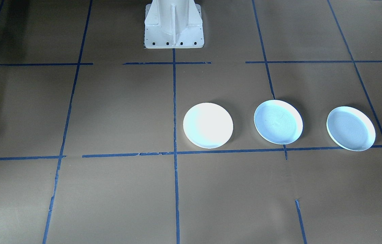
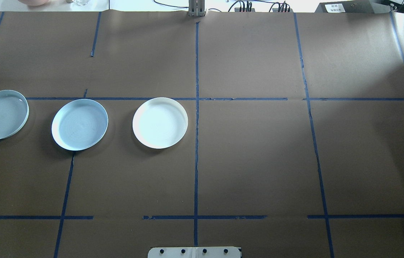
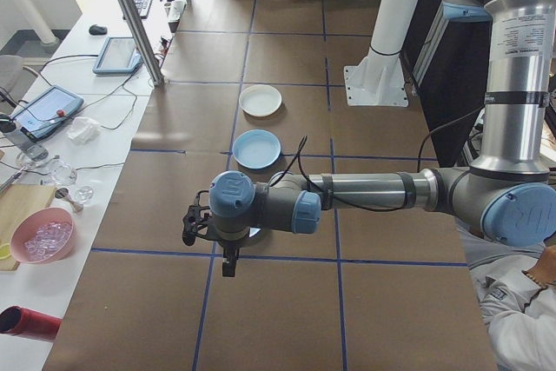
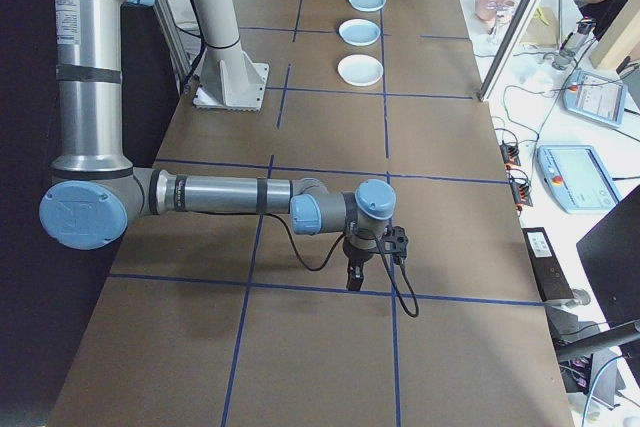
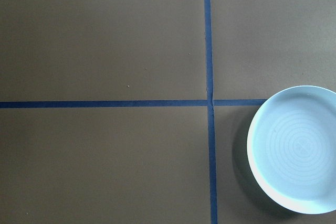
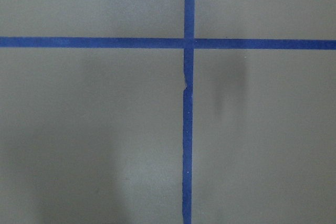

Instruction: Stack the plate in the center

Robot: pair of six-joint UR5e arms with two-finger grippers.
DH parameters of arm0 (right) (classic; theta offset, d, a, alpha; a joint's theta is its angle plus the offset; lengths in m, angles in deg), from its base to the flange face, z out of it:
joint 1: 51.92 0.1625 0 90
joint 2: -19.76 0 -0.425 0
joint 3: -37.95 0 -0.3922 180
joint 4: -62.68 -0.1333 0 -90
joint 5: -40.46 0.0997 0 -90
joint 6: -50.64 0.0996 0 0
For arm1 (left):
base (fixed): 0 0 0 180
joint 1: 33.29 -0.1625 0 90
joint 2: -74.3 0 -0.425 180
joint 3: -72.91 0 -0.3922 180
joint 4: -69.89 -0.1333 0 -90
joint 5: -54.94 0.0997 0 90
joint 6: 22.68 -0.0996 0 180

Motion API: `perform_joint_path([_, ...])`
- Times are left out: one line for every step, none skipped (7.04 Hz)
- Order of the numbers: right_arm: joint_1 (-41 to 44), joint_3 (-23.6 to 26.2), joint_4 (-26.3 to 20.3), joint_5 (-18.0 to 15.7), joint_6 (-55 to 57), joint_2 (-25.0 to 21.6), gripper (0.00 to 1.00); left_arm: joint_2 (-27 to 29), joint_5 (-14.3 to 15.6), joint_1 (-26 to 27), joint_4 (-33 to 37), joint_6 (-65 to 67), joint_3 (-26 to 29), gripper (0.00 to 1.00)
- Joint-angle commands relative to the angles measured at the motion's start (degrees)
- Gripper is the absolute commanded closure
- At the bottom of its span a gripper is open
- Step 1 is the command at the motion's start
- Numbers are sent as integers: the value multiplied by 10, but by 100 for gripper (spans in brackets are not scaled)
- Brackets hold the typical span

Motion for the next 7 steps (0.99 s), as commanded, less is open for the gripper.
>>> perform_joint_path([0,0,0,0,0,0,0,-1,0,-2,12,2,35,0])
perform_joint_path([0,0,0,0,0,0,0,2,-1,-4,74,16,75,0])
perform_joint_path([0,-1,0,0,0,0,0,2,0,-27,172,101,115,1])
perform_joint_path([0,-1,0,0,0,0,0,2,6,-118,263,202,140,1])
perform_joint_path([0,-1,0,0,0,0,0,7,6,-165,302,261,149,1])
perform_joint_path([0,0,0,0,0,0,0,23,6,-176,299,269,151,1])
perform_joint_path([0,0,0,0,0,0,0,31,6,-222,299,270,154,1])
